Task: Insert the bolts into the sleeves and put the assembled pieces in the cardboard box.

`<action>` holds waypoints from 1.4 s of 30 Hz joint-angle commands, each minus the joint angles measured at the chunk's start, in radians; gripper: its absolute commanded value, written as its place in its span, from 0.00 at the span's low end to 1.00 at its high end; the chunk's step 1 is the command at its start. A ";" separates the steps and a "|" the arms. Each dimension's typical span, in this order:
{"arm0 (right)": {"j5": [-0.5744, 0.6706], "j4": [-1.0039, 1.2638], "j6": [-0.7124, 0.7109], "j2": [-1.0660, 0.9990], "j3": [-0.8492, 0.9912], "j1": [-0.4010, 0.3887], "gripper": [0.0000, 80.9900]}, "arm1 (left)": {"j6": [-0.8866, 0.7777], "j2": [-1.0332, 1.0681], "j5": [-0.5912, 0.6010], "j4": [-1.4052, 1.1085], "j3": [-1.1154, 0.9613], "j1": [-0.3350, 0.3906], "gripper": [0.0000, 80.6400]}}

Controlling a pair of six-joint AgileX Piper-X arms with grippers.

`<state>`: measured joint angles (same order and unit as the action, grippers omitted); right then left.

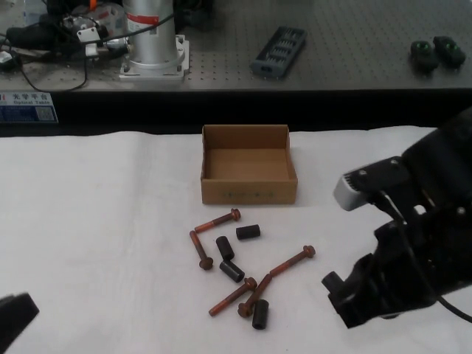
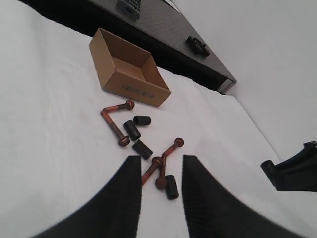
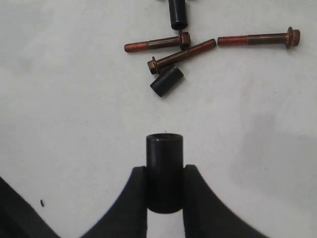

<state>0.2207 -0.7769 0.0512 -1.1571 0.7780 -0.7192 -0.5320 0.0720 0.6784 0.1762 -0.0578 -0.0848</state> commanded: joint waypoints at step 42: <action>-0.002 -0.092 -0.051 0.249 -0.027 0.201 0.03 | 0.915 1.533 -0.331 -0.013 -0.827 0.653 0.44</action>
<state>0.2042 -0.8692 0.0116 -0.9189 0.7452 -0.5246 0.3514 1.5659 0.3556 0.1598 -0.8540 0.5449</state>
